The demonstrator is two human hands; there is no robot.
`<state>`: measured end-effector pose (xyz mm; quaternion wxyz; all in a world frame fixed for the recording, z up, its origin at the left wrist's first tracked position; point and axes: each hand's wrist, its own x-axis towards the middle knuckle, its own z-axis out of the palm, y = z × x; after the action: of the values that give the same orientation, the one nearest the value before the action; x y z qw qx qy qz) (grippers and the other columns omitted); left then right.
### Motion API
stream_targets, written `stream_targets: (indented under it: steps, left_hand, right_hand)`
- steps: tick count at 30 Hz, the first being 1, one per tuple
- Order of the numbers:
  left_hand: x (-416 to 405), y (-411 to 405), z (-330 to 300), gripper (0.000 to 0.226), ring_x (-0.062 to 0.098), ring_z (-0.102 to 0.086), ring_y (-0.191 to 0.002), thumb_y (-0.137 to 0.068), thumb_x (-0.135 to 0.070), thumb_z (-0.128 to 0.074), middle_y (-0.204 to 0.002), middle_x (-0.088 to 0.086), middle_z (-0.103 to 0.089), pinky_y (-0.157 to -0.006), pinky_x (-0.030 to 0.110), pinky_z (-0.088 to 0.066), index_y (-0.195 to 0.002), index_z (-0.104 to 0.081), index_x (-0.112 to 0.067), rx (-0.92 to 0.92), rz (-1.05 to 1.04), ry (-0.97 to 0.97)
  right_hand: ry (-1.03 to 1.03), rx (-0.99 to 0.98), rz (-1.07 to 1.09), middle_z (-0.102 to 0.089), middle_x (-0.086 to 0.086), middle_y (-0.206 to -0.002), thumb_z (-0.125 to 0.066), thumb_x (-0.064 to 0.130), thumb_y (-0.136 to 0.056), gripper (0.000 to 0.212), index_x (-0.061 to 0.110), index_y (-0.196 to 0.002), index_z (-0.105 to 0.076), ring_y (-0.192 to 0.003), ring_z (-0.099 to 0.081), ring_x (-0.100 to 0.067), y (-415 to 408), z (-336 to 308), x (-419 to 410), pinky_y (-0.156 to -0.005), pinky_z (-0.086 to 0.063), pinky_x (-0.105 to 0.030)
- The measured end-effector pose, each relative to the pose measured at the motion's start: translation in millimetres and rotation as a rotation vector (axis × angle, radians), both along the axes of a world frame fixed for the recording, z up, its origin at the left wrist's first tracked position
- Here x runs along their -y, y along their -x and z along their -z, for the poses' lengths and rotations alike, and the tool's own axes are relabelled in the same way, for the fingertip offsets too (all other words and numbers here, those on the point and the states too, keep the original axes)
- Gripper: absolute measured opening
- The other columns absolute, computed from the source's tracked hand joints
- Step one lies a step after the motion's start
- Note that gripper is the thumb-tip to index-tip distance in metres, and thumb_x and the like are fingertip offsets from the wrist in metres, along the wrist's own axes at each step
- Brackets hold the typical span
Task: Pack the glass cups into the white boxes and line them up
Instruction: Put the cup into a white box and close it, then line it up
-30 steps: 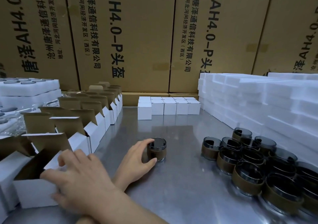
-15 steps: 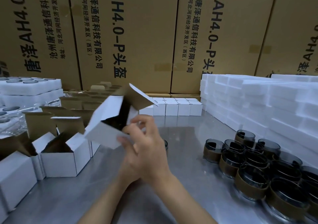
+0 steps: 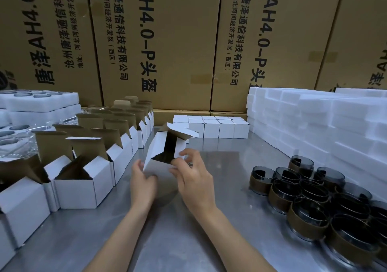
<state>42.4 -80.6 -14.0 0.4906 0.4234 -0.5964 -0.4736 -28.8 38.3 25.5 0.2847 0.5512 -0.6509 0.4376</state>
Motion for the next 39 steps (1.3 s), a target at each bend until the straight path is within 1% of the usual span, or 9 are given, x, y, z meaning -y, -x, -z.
stream_targets:
  steps: [4, 7, 11, 17, 21, 23, 29, 33, 39]
  left_hand:
    - [-5.0, -5.7, -7.2, 0.057, 0.017, -0.039, -0.131, -0.089, 0.005, -0.041, -0.145, 0.0, -0.042, -0.095, 0.028, -0.034, -0.141, -0.038, -0.019, -0.106, -0.031, 0.107]
    - [-12.4, -6.5, -14.5, 0.052, 0.003, -0.036, -0.128, -0.09, -0.012, -0.047, -0.143, -0.009, -0.042, -0.101, 0.023, -0.03, -0.141, -0.041, -0.022, -0.166, 0.133, 0.203]
    - [-15.9, -1.1, -12.6, 0.057, -0.006, -0.031, -0.127, -0.091, -0.025, -0.062, -0.139, -0.022, -0.036, -0.103, 0.02, -0.025, -0.142, -0.037, -0.03, -0.054, 0.284, 0.278]
    - [-11.5, 0.7, -11.0, 0.055, -0.003, -0.033, -0.121, -0.091, -0.037, -0.06, -0.137, -0.017, -0.04, -0.097, 0.02, -0.028, -0.141, -0.039, -0.03, 0.012, 0.207, 0.231]
    - [-12.0, 3.8, -11.6, 0.051, 0.003, -0.032, -0.127, -0.094, -0.042, -0.051, -0.147, -0.007, -0.038, -0.098, 0.024, -0.028, -0.141, -0.038, -0.029, 0.052, 0.214, 0.211]
    - [-12.3, 4.8, -11.5, 0.049, 0.005, -0.033, -0.129, -0.096, -0.046, -0.044, -0.148, -0.006, -0.037, -0.099, 0.024, -0.028, -0.142, -0.037, -0.029, 0.057, 0.229, 0.194]
    - [-17.0, 6.0, -7.5, 0.054, -0.007, -0.025, -0.122, -0.099, -0.051, -0.025, -0.15, -0.009, -0.031, -0.103, 0.018, -0.017, -0.148, -0.029, -0.029, 0.084, 0.257, 0.191]
    - [-16.6, 6.9, -6.4, 0.054, 0.001, -0.028, -0.134, -0.099, -0.051, -0.024, -0.15, -0.008, -0.032, -0.103, 0.019, -0.018, -0.148, -0.028, -0.028, 0.092, 0.238, 0.198]
    - [-18.7, 6.3, -8.1, 0.055, -0.004, -0.027, -0.128, -0.099, -0.05, -0.026, -0.15, -0.008, -0.031, -0.103, 0.018, -0.018, -0.149, -0.027, -0.028, 0.105, 0.253, 0.23]
  right_hand:
    - [-0.08, 0.006, 0.034, -0.059, -0.007, -0.108, -0.067, 0.014, -0.084, 0.006, 0.01, -0.089, -0.066, -0.084, -0.06, -0.024, 11.9, 7.6, 0.6, -0.055, -0.046, -0.031]
    - [-0.176, 0.001, 0.026, -0.054, -0.001, -0.114, -0.062, 0.022, -0.087, 0.013, 0.014, -0.098, -0.065, -0.1, -0.052, -0.021, 21.3, 13.4, 2.9, -0.069, -0.045, -0.031]
    - [-0.208, 0.045, -0.086, -0.054, 0.005, -0.12, -0.058, 0.023, -0.088, 0.018, 0.02, -0.105, -0.065, -0.113, -0.044, -0.013, 25.1, 18.9, 4.4, -0.084, -0.039, -0.023]
    - [-0.027, 0.528, -0.215, -0.055, 0.027, -0.105, -0.052, 0.003, -0.086, 0.03, 0.031, -0.096, -0.06, -0.109, -0.038, 0.01, 40.2, 17.2, 0.4, -0.088, -0.03, -0.004]
    - [0.01, 1.002, -0.304, -0.059, 0.006, -0.112, -0.042, -0.002, -0.091, 0.03, 0.018, -0.105, -0.06, -0.113, -0.046, -0.009, 60.8, 16.8, -5.6, -0.081, -0.034, -0.005]
    - [-0.031, 1.134, -0.347, -0.058, -0.001, -0.12, -0.042, 0.005, -0.096, 0.024, 0.012, -0.112, -0.058, -0.111, -0.05, -0.01, 69.5, 15.4, -10.0, -0.086, -0.036, -0.016]
    - [-0.333, 0.956, -0.369, -0.05, 0.006, -0.129, -0.062, 0.029, -0.091, 0.044, 0.023, -0.132, -0.047, -0.124, -0.043, -0.005, 70.6, 20.8, -11.1, -0.096, -0.034, -0.018]
    - [-0.416, 0.788, -0.247, -0.051, 0.005, -0.127, -0.071, 0.032, -0.083, 0.058, 0.026, -0.134, -0.044, -0.118, -0.047, -0.009, 70.1, 25.3, -8.5, -0.098, -0.041, -0.025]
    - [-0.046, 0.749, -0.126, -0.056, 0.015, -0.116, -0.068, 0.039, -0.084, 0.054, 0.03, -0.132, -0.044, -0.112, -0.054, -0.008, 62.7, 18.5, -9.6, -0.095, -0.045, -0.026]
